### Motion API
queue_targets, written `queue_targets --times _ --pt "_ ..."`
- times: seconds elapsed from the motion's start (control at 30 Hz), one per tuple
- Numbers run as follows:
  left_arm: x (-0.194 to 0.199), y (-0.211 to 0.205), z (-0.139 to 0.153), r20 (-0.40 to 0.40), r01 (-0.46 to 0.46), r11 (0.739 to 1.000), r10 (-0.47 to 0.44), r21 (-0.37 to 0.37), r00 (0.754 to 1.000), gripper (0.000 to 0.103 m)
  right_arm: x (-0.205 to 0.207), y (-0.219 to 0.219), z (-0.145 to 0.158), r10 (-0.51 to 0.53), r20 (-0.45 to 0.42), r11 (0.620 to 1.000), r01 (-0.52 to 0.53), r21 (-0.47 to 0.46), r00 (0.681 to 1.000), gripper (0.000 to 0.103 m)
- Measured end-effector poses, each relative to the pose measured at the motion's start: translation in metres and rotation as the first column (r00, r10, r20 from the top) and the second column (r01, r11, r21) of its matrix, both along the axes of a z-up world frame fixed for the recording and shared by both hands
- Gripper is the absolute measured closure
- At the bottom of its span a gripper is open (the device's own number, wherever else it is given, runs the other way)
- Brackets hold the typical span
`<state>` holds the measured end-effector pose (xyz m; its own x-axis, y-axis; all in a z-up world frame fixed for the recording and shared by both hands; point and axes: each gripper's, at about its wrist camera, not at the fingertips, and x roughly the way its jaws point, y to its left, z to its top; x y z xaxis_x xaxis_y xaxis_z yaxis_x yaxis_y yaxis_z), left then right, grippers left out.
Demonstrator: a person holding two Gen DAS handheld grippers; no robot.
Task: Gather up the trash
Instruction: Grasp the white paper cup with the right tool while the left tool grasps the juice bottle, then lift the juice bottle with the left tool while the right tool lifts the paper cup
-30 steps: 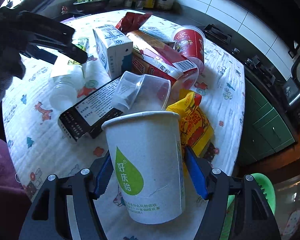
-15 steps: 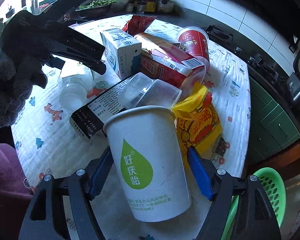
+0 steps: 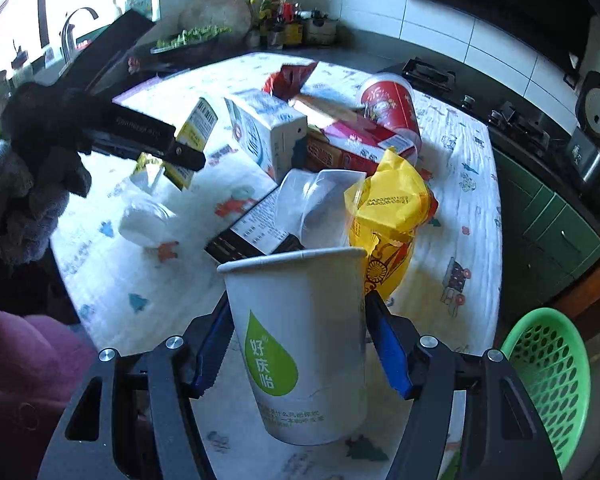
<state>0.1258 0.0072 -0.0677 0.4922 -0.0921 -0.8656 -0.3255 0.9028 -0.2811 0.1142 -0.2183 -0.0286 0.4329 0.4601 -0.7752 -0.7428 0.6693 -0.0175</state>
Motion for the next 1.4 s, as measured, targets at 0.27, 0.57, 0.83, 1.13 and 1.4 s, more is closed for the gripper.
queue_targets --times 0.27,0.57,0.83,1.13,1.4 --pt "-0.008 0.006 0.009 0.05 0.046 0.999 -0.046 -0.008 0.998 0.042 -0.005 0.004 -0.007 -0.021 -0.052 0.999 0.023 0.032 0.998 0.035" --pt "-0.013 0.008 0.012 0.07 0.06 0.998 -0.06 -0.005 0.996 0.043 -0.005 0.004 -0.016 -0.044 -0.073 0.999 0.045 0.019 0.996 0.022" --pt "-0.013 0.007 0.013 0.074 0.066 0.998 -0.066 0.003 0.995 0.043 -0.019 -0.002 -0.009 -0.036 -0.012 0.999 0.036 -0.003 0.999 0.022" --pt "-0.013 0.008 0.012 0.074 0.071 0.997 -0.071 0.01 0.995 0.043 -0.022 0.005 -0.003 0.039 -0.039 0.998 -0.037 0.049 0.998 0.023" --pt "-0.015 0.006 0.014 0.079 0.089 0.996 -0.09 0.017 0.993 0.044 -0.007 0.021 -0.016 0.06 -0.053 0.998 -0.061 -0.029 0.997 0.031"
